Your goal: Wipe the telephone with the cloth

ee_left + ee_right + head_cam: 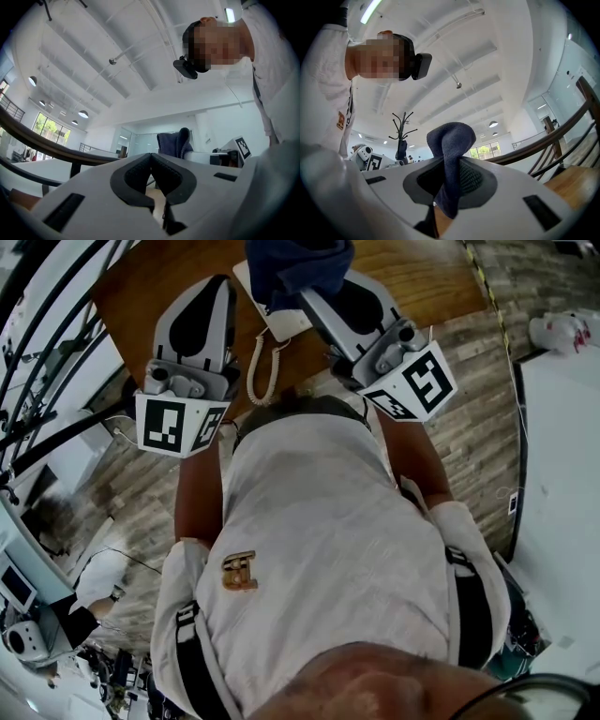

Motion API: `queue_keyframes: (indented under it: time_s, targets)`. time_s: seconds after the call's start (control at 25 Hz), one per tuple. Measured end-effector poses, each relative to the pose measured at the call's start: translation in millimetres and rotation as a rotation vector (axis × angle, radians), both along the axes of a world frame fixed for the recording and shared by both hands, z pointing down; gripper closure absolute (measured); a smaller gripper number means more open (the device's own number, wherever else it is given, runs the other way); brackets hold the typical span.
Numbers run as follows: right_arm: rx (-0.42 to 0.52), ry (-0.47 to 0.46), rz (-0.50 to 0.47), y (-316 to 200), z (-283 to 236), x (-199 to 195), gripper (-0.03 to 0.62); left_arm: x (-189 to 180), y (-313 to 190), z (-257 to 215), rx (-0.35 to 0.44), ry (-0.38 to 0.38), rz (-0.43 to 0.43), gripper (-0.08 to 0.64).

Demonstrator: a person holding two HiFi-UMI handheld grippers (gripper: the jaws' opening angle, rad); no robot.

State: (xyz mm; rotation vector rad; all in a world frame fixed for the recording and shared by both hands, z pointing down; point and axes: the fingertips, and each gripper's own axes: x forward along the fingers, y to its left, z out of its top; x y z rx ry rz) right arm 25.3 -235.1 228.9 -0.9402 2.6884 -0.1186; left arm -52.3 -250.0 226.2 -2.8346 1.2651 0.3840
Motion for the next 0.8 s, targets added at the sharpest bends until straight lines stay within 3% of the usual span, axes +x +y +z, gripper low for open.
queue_keyframes:
  time_s: [0.8]
  targets:
    - [0.011,0.02,-0.009,11.6,0.7,-3.2,0.514,-1.1,10.3,5.4,-0.008,0.004,0.012,0.541]
